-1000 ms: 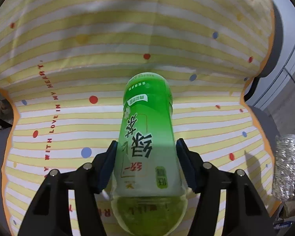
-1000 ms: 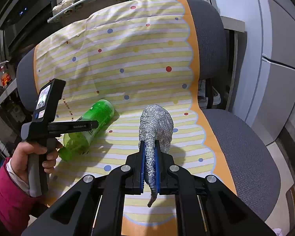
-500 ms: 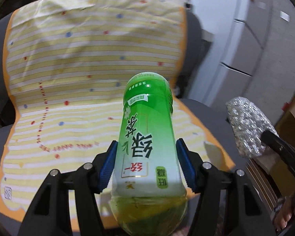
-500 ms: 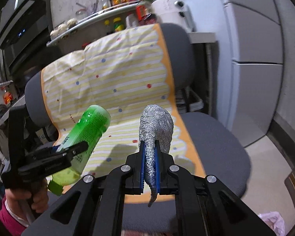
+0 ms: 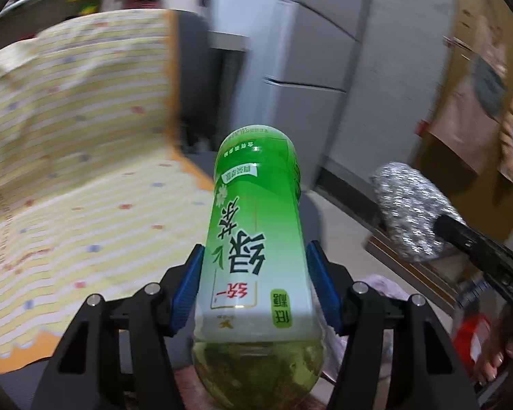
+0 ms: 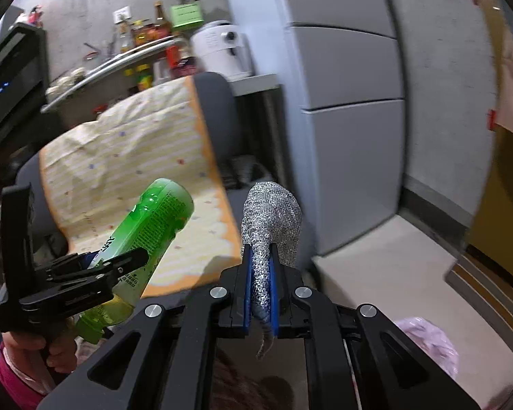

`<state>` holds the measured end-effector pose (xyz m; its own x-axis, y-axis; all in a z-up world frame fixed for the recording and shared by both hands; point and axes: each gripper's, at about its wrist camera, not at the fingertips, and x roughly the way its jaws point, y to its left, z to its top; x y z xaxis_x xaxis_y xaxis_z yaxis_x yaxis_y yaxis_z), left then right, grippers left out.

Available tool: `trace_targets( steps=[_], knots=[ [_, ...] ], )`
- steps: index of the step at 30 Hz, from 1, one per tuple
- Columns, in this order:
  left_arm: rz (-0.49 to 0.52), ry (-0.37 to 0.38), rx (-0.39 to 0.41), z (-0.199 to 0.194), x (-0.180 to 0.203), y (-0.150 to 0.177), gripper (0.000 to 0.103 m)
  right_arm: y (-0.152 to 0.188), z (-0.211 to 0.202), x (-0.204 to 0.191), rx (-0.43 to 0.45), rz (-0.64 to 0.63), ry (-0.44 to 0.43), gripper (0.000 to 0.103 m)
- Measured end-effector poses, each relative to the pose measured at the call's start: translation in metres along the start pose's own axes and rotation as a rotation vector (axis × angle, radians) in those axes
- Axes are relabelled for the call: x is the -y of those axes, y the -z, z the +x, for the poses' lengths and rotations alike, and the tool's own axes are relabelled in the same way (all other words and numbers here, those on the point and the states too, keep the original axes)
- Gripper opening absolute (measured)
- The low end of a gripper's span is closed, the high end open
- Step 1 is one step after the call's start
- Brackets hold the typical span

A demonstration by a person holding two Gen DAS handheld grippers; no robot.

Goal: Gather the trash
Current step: 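Carry bottle and foil to the bin and open the right gripper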

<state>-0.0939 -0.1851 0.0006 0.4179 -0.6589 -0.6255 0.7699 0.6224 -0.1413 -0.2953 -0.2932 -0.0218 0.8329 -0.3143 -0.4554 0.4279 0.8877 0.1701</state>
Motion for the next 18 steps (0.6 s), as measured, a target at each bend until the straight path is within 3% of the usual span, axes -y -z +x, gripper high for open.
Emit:
trace_targets(
  steps=[5, 13, 18],
  knots=[
    [0.061, 0.095, -0.017, 0.025, 0.039, 0.001, 0.059, 0.013, -0.010, 0.047, -0.025, 0.074, 0.124, 0.010],
    [0.122, 0.153, -0.041, 0.046, 0.076, 0.001, 0.059, 0.040, -0.011, 0.103, -0.096, 0.223, 0.268, 0.014],
    [0.141, 0.164, -0.058, 0.052, 0.085, 0.002, 0.059, 0.050, -0.006, 0.129, -0.131, 0.331, 0.310, 0.043]
  ],
)
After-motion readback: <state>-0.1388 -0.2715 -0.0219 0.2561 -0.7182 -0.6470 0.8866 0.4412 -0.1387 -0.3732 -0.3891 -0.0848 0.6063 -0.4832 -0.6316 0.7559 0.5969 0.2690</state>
